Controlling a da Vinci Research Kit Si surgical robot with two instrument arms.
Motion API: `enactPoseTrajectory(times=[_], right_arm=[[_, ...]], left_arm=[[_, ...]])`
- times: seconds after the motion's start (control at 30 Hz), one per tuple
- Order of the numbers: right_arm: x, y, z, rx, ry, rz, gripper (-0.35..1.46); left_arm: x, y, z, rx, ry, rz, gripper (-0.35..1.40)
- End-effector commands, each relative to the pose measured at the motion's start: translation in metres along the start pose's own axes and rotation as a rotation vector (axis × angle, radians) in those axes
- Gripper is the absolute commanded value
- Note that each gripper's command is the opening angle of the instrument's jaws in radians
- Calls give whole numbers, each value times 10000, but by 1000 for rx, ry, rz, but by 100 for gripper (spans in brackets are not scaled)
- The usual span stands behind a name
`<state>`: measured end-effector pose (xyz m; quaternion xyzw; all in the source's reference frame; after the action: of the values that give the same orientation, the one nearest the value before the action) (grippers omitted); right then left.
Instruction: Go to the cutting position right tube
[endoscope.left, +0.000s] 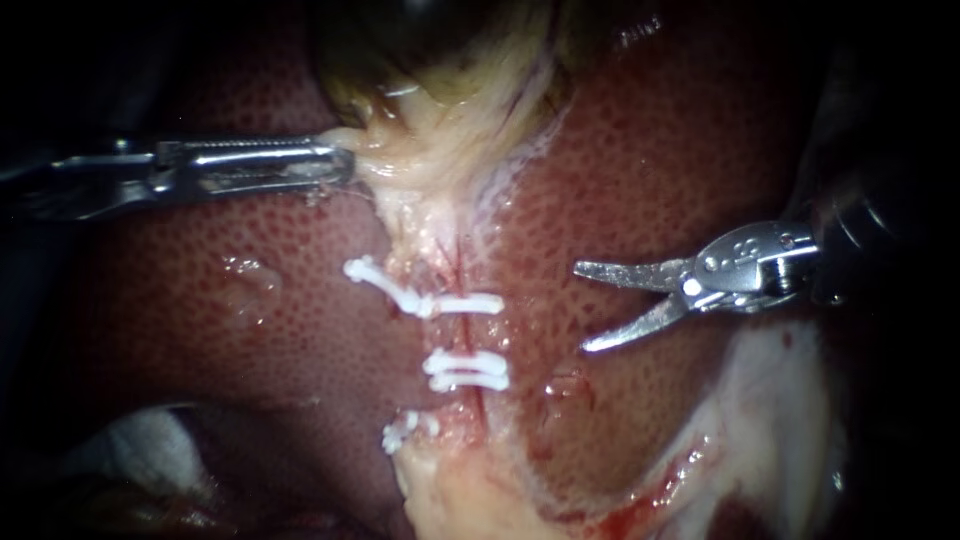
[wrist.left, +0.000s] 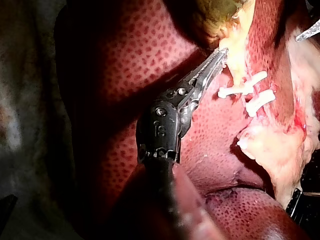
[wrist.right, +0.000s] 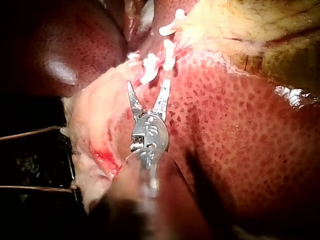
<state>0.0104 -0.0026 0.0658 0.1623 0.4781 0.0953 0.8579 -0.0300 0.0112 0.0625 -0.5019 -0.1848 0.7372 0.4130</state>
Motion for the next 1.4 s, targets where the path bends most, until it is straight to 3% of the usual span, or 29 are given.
enactPoseTrajectory(times=[0.03, 0.4, 0.97, 1.13, 1.4], right_arm=[[0, 0, 0, 0, 0, 0, 143], [-8, -2, 14, 6, 6, -11, 145], [-78, -8, 116, 80, -33, 69, 145], [-82, -12, 137, 103, -27, 84, 145], [-76, -16, 161, 138, -23, 101, 145]], left_arm=[[2, 3, -1, 3, 5, -1, -35], [2, 8, -3, 6, 5, 4, -35], [1, 9, -2, 8, 6, 5, -35], [0, 10, -1, 9, 6, 5, -35], [0, 10, 0, 10, 6, 5, -35]])
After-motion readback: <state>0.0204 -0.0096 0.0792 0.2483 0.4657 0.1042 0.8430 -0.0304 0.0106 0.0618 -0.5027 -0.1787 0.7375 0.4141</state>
